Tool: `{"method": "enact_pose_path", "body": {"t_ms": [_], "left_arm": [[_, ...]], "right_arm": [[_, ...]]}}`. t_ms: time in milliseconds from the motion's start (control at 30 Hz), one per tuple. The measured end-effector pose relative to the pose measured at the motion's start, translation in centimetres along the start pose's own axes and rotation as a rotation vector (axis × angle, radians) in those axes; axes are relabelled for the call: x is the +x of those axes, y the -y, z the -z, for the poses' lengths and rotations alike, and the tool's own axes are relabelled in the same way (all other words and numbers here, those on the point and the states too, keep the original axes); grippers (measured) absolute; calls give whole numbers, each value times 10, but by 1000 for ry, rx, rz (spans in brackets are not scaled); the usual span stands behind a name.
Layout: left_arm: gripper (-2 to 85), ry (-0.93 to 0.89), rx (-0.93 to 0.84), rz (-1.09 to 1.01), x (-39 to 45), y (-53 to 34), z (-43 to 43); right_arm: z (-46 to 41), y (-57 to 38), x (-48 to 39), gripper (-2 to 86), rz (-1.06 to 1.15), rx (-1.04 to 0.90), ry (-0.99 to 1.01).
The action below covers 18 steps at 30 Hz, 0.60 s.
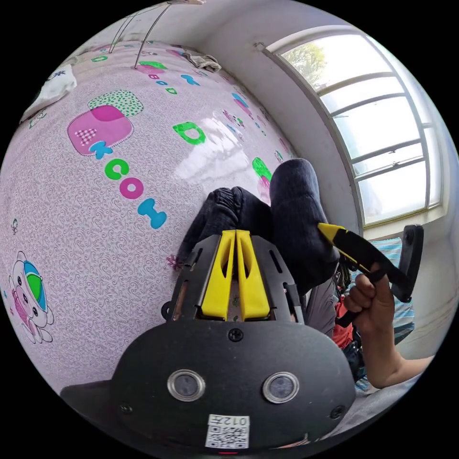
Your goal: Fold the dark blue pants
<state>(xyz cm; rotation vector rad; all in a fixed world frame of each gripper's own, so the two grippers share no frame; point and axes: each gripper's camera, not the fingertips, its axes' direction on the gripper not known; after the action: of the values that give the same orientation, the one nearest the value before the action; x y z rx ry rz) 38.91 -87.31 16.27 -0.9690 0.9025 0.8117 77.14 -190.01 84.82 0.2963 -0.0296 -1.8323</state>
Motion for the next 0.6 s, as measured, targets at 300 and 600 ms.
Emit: {"method": "enact_pose_path", "body": {"t_ms": [300, 600], "left_arm": [[11, -133, -25, 117, -49, 26, -39], [91, -289, 151, 23, -50, 15, 25]], "right_arm": [[-15, -48, 64, -5, -34, -4, 229], [74, -79, 178, 62, -45, 155, 267]]}}
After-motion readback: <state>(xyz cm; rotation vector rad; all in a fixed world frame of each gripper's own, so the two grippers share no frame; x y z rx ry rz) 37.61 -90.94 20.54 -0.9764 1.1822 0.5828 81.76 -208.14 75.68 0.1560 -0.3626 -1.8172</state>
